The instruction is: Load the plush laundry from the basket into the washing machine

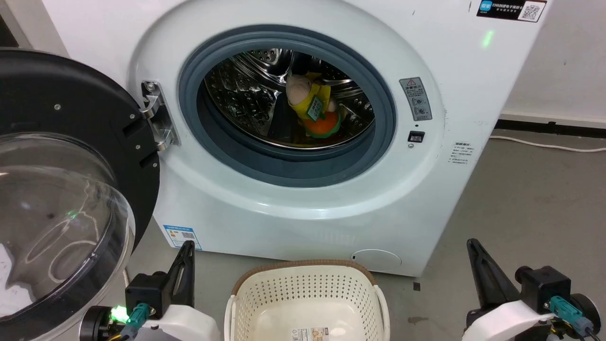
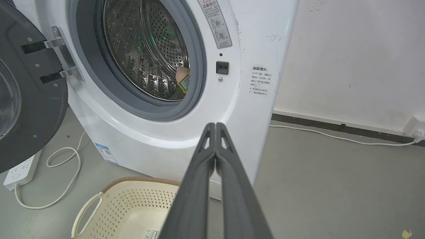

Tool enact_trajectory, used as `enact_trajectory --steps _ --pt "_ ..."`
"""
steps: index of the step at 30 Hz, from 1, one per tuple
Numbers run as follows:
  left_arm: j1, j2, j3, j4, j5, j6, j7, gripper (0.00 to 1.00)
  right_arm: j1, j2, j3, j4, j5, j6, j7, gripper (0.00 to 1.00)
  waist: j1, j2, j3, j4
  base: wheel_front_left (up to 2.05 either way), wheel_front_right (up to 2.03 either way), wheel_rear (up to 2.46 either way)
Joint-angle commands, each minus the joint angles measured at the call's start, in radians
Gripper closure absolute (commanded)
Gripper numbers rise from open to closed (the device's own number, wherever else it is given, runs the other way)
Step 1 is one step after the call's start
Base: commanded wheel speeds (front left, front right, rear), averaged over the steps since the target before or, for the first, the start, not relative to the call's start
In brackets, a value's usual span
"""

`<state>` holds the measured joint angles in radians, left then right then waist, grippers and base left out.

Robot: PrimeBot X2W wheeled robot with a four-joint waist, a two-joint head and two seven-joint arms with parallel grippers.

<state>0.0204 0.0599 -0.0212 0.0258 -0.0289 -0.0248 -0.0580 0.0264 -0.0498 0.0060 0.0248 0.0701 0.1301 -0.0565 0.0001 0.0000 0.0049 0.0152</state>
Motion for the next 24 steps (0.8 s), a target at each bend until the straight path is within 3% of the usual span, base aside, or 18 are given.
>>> enact_trajectory --steps 1,24 --pt "-0.013 -0.002 0.004 -0.007 0.007 0.006 0.007 1.0 -0.015 0.0 -0.002 -0.007 -0.012 0.0 0.005 1.0 -0.0001 0.0 0.0 -0.001 0.0 0.0 0.0" --pt "-0.02 -0.009 0.02 -0.024 0.027 0.023 0.054 1.0 -0.025 0.0 -0.006 -0.023 -0.065 0.001 0.052 1.0 -0.0001 0.0 -0.004 -0.014 0.0 0.0 0.0"
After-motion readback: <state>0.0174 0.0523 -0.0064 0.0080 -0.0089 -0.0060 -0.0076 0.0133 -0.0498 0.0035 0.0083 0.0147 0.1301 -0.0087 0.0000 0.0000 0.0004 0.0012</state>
